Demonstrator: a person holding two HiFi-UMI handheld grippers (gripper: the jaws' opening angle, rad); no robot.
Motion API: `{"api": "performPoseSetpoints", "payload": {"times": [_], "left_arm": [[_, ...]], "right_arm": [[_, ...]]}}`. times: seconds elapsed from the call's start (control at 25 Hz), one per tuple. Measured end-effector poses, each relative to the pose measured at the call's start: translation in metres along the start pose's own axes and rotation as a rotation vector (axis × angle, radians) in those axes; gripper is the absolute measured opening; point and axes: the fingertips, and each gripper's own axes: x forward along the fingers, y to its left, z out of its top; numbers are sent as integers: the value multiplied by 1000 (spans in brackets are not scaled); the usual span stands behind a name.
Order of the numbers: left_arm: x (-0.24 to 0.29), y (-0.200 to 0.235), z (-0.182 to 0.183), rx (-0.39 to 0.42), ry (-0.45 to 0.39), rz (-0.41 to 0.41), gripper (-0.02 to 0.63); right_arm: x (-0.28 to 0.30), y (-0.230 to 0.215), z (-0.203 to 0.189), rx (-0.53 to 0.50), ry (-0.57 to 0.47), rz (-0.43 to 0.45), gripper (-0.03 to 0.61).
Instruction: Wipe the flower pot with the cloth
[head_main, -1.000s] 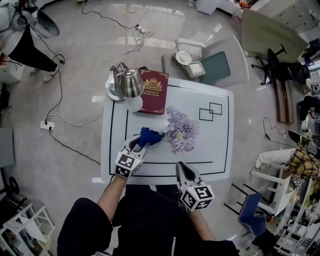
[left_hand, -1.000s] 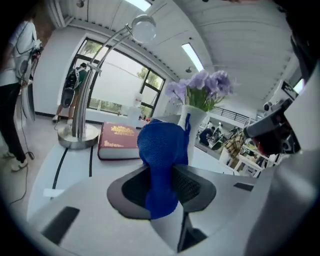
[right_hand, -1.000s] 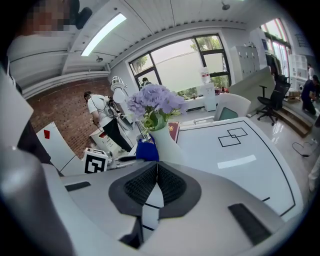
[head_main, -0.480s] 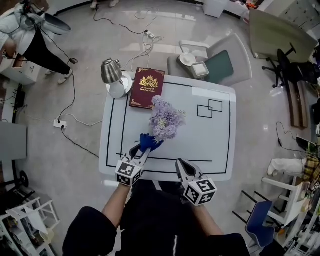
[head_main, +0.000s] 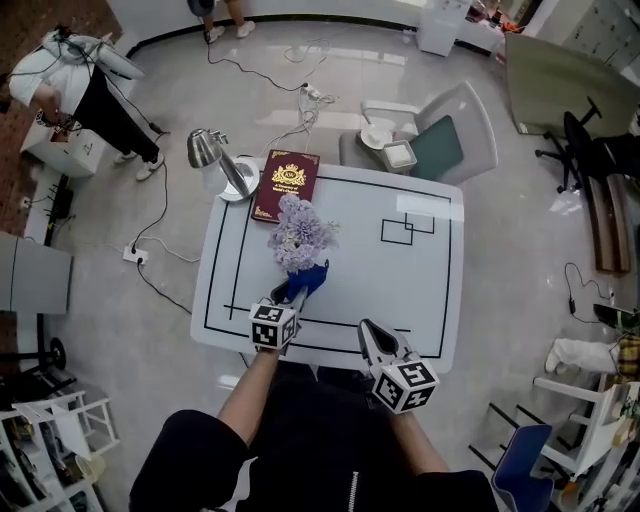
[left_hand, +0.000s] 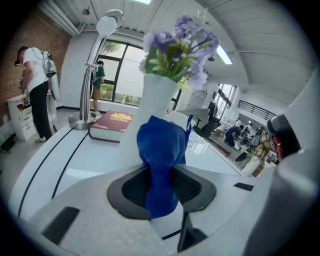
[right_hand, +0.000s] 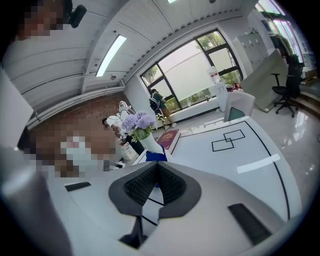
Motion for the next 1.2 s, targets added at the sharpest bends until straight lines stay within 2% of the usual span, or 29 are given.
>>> {"api": "performPoseSetpoints", "payload": {"times": [0.12,0.2,0.28,0.36,0.48,0.56,0.64,0.72,0.84,0.92,1.0,1.2], "left_arm": [[8,3,-22,-92,52,52,121],[11,-9,-27,-133,47,57,121],[13,-35,-15,-143,-9,27,121],[17,-59,10,-160,-100,16,121],[24,-68,45,-213,-223,94,121],[30,-63,58,-235,-254,155,121],[40,-56,60,-270,-252,196,121],[50,-49,54,-355,-238,214,121],[61,-44,33,-440,-176,225,121],[69,-50,17,-453,-109,199,121],[69,-62,6,-455,-73,140,123],[39,-101,7,-388,-120,-75,121]], "right_arm": [[-15,-19,-4,43,4,6,8],[-22,-29,-7,69,10,12,9],[-26,-38,-5,76,7,17,8],[-29,-45,1,73,1,26,9],[-32,-49,10,58,-5,42,8],[-35,-50,14,54,-10,48,8],[-39,-53,16,57,-16,49,9],[-44,-59,15,62,-20,42,8],[-54,-70,10,84,-20,26,8],[-60,-76,6,102,-17,19,9],[-61,-78,-1,116,-3,23,8],[-53,-65,-21,86,63,30,8]]}}
